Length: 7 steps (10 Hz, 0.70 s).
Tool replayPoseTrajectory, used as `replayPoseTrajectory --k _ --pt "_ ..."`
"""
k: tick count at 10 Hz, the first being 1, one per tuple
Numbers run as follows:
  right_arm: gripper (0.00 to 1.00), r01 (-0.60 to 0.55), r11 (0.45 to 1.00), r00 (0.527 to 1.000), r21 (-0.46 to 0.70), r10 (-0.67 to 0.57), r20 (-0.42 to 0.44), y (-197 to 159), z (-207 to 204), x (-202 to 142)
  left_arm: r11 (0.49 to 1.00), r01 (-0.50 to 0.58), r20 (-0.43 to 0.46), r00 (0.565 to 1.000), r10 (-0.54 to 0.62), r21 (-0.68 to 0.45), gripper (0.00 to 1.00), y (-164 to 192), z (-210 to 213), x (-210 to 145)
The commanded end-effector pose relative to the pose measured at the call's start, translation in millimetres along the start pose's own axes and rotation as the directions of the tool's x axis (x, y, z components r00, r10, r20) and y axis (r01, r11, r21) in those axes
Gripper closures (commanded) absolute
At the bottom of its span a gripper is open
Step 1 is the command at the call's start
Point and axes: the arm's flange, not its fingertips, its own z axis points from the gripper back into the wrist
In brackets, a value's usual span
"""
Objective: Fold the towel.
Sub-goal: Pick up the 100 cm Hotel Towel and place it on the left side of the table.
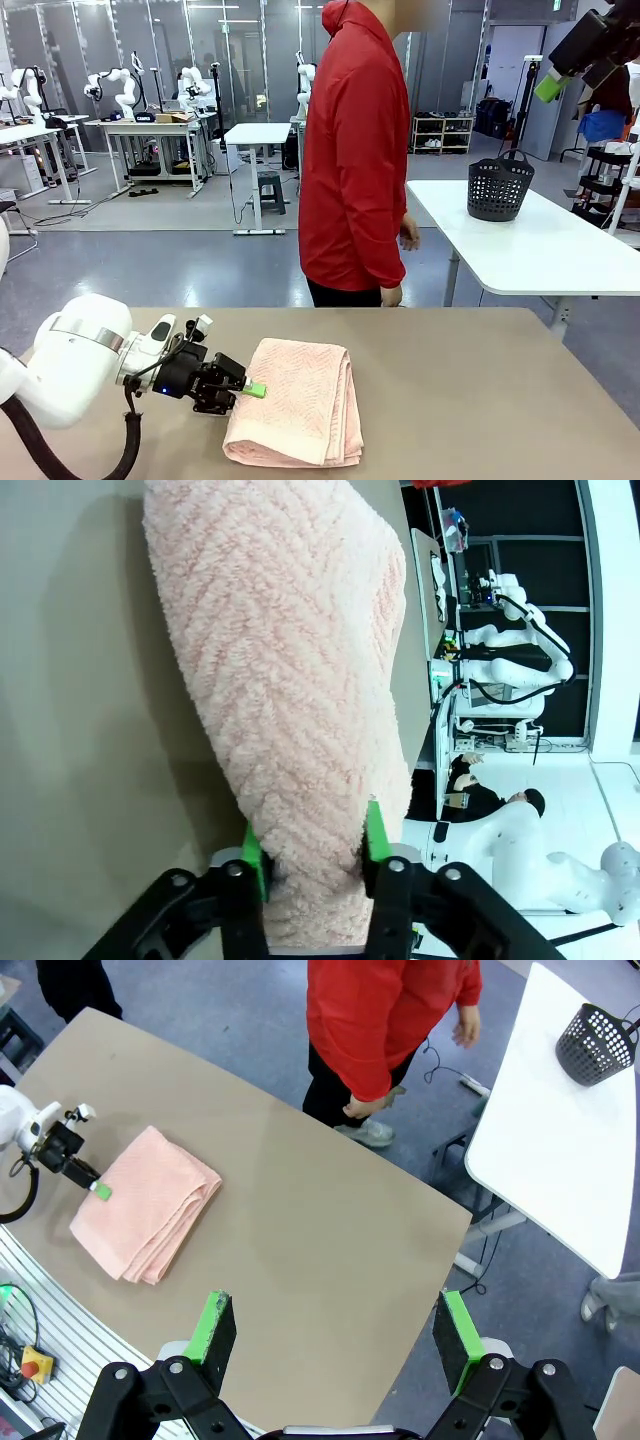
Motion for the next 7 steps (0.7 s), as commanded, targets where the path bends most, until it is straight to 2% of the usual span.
replayPoseTrajectory --k 1,2,5,7 --pt "0.0 0.002 1.0 1.0 -0.003 -0.002 0.001 -0.9 1.0 0.5 0.999 -0.006 0.031 1.0 0.007 -0.032 0.97 -0.1 4.2 1.1" --pt "0.0 0.002 1.0 1.0 -0.003 -0.002 0.001 -0.9 1.0 0.5 1.0 -0.007 0.038 0.999 0.008 -0.02 1.0 -0.1 10.7 1.0" --pt "0.0 0.002 1.0 1.0 -0.003 -0.002 0.001 -0.9 1.0 0.5 0.999 -0.005 0.061 0.998 0.003 0.036 1.0 7.3 57.8 -2.3" --pt "0.0 0.002 1.0 1.0 -0.003 -0.002 0.001 -0.9 1.0 0.5 1.0 -0.001 0.05 0.999 0.002 -0.016 1.0 14.4 106.9 -12.9"
